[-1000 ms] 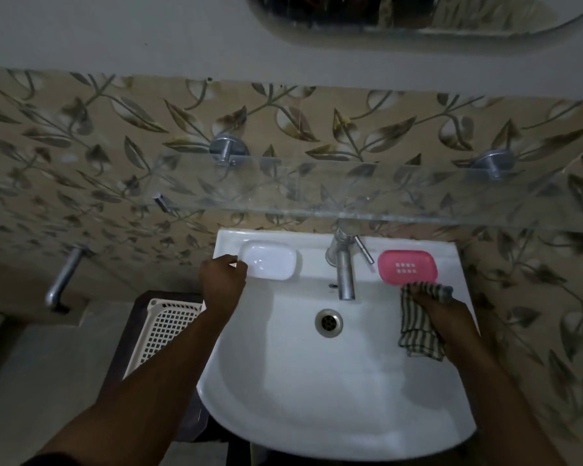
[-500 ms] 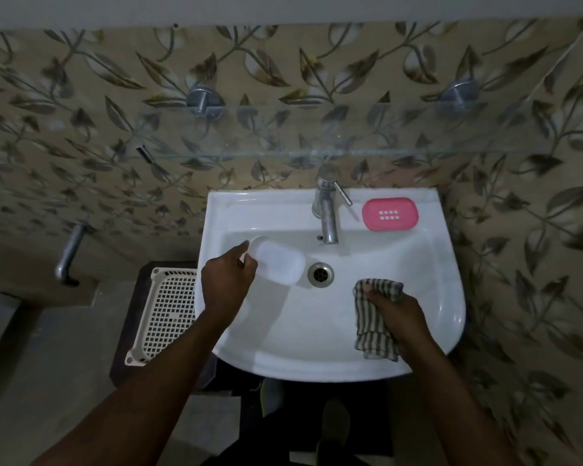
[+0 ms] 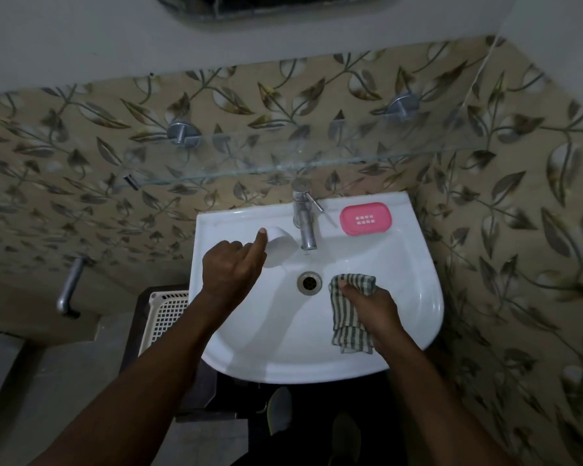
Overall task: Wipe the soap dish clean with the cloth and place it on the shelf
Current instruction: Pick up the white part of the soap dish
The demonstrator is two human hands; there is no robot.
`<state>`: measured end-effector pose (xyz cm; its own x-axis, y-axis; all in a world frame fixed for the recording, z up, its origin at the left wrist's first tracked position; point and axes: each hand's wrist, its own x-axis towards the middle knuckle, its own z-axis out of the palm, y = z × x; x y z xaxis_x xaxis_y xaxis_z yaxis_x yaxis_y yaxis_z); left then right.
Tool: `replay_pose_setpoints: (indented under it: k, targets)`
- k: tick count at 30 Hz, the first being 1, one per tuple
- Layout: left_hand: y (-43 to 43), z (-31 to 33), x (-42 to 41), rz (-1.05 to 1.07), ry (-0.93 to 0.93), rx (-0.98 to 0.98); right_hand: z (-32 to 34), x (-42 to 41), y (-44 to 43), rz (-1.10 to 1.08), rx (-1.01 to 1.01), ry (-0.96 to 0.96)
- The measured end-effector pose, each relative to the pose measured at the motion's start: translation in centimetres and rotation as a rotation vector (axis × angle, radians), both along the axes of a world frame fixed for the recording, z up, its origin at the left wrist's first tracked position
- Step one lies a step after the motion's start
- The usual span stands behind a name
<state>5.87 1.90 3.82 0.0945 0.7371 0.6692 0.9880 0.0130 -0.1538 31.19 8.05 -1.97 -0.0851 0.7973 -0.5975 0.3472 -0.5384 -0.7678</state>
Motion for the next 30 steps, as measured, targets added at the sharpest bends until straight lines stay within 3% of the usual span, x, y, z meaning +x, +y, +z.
replay_pose_setpoints:
  k: [11, 19, 22, 26, 30]
  targets:
    - [0.5, 5.5, 0.5, -0.315, 0.337, 0.074, 1.5, 0.1, -0.4, -0.071, -0.014, 0.118]
    - [1.5, 6.9, 0.8, -0.305, 0.297, 0.11, 2.2, -0.2, -0.5, -0.089, -0.014, 0.176]
    - [1.2, 5.1, 1.3, -0.087, 0.009, 0.122, 2.5, -0.5, -0.5, -0.092, 0.0, 0.217]
    - [0.6, 4.3, 3.0, 0.29, -0.756, 0.042, 4.7, -1.0, -0.4, 0.0, -0.046, 0.394]
    - [0.1, 3.2, 3.2, 0.332, -1.342, -0.001, 6.5, -2.2, 0.0, 0.088, -0.176, 0.57]
